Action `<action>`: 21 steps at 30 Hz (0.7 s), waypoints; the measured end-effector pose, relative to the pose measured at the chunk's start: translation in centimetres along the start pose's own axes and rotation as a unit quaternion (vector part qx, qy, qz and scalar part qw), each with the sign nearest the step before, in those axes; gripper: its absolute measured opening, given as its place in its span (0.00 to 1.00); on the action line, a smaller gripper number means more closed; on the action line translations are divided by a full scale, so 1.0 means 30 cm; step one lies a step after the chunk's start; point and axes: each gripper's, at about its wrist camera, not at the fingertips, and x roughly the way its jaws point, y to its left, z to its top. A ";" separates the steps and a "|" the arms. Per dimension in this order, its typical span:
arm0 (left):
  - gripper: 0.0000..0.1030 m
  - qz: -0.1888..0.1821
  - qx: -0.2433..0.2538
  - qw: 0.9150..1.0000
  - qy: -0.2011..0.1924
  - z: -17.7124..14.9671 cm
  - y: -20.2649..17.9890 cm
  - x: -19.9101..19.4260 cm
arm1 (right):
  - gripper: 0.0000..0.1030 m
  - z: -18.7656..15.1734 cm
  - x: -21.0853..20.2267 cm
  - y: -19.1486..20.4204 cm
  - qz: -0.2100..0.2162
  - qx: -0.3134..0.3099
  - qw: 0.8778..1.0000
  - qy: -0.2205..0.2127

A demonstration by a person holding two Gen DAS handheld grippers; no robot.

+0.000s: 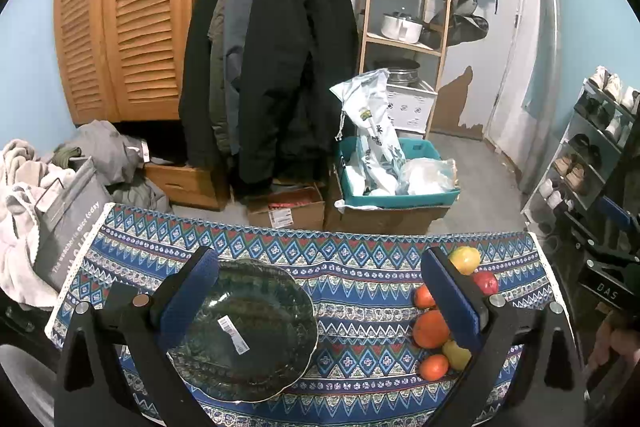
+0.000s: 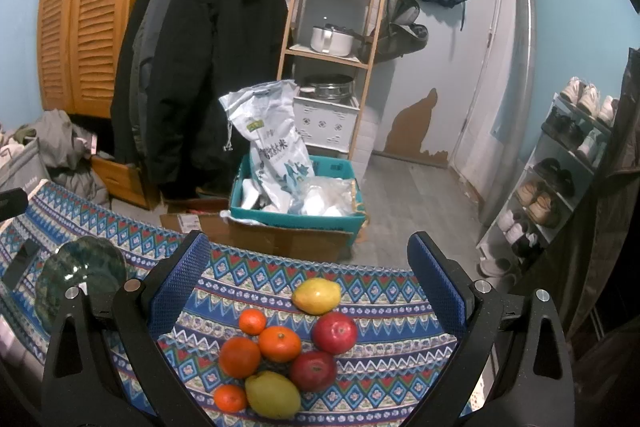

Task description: Organize fruits

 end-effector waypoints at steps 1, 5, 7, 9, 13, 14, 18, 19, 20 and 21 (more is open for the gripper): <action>0.99 -0.001 0.000 1.000 0.000 0.002 0.001 0.000 | 0.94 -0.001 -0.001 0.000 0.000 0.000 1.000 0.000; 0.99 -0.001 0.001 1.000 -0.003 0.002 -0.004 -0.005 | 0.94 0.002 0.000 0.002 0.000 0.000 1.000 0.001; 0.99 -0.001 0.000 1.000 -0.004 0.001 -0.004 -0.007 | 0.94 0.002 -0.001 0.002 0.000 0.000 1.000 0.001; 0.99 0.000 -0.001 1.000 -0.004 0.000 -0.005 -0.008 | 0.94 0.002 -0.001 0.002 0.000 -0.001 1.000 0.001; 0.99 0.000 -0.003 1.000 -0.006 0.003 0.003 -0.012 | 0.94 0.002 -0.001 0.002 -0.001 0.000 1.000 0.001; 0.99 0.000 -0.003 1.000 -0.006 0.003 0.003 -0.013 | 0.94 0.002 -0.001 0.003 -0.001 -0.001 1.000 0.001; 0.99 0.000 -0.002 1.000 -0.005 0.005 0.005 -0.014 | 0.94 0.003 -0.002 0.002 0.000 0.000 1.000 0.001; 0.99 0.000 -0.003 1.000 -0.005 0.005 0.005 -0.013 | 0.94 0.004 -0.002 0.004 -0.001 -0.001 1.000 0.001; 0.99 0.000 -0.003 1.000 -0.005 0.005 0.005 -0.014 | 0.94 0.005 -0.002 0.004 -0.001 -0.001 1.000 0.001; 0.99 0.000 -0.003 1.000 -0.005 0.004 0.005 -0.013 | 0.94 0.000 0.000 0.001 -0.001 -0.001 1.000 0.000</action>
